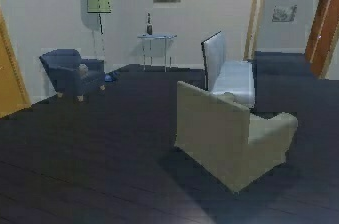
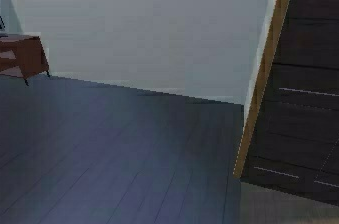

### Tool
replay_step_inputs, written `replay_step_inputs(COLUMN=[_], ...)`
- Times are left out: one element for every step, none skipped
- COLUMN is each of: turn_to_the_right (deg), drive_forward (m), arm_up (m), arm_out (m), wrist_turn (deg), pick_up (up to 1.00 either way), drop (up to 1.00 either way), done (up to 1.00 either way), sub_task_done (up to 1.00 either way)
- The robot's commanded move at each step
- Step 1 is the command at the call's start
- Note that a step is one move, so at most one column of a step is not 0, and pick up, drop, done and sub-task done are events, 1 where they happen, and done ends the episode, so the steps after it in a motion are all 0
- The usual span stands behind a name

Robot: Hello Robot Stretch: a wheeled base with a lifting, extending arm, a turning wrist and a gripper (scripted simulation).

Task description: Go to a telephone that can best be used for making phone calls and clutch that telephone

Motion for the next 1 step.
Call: replay_step_inputs(turn_to_the_right=[-3.0], drive_forward=[0.0], arm_up=[0.0], arm_out=[0.0], wrist_turn=[0.0], pick_up=[0.0], drop=[0.0], done=[0.0], sub_task_done=[0.0])
